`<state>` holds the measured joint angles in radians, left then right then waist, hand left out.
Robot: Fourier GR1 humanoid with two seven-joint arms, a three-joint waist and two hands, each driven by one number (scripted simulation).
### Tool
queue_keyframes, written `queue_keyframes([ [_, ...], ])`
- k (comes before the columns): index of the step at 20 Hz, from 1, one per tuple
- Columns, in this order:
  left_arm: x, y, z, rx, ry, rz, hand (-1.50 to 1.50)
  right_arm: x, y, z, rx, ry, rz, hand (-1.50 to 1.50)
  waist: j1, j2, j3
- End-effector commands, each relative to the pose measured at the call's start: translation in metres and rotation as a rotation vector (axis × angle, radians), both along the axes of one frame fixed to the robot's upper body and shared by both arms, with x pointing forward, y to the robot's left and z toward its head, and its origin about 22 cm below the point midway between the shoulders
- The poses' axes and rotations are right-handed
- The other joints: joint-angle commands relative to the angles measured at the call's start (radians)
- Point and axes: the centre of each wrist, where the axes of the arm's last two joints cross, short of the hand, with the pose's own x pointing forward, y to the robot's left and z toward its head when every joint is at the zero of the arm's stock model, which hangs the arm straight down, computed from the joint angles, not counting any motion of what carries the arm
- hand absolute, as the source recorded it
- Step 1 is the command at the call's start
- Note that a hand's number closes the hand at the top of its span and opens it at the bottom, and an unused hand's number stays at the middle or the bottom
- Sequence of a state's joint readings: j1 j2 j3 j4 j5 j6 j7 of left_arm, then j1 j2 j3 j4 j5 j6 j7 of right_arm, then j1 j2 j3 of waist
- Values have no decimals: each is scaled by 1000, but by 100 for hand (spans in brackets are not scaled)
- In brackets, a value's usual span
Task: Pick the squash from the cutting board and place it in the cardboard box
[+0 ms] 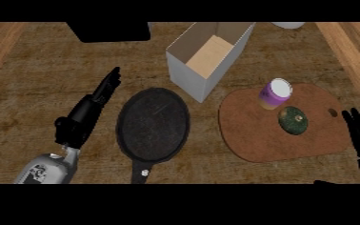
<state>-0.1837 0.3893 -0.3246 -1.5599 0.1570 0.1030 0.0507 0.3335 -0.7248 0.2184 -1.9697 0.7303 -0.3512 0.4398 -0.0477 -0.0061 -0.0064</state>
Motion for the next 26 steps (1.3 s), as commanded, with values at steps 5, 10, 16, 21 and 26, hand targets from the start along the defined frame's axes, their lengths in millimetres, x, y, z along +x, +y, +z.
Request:
queue_keyframes([
  [5, 13, -13, -1, -4, -16, -56, 0, -18, 42, 59, 66, 233, -49, -150, 39, 6, 5],
  [10, 17, -27, 13, -3, -7, -44, 0, 2, 56, 58, 133, 236, -99, -150, 45, 6, 6],
  [16, 1, -18, -3, -3, -17, -48, 0, 15, 40, 28, 156, 226, -105, -150, 44, 5, 7],
  [21, 9, -26, -4, 8, -13, -40, 0, 36, 49, 19, 132, 308, -133, -150, 46, 6, 6],
  [26, 26, -22, 2, -11, 3, -38, 0, 49, 51, 2, 129, 326, -166, -150, 44, 6, 6],
])
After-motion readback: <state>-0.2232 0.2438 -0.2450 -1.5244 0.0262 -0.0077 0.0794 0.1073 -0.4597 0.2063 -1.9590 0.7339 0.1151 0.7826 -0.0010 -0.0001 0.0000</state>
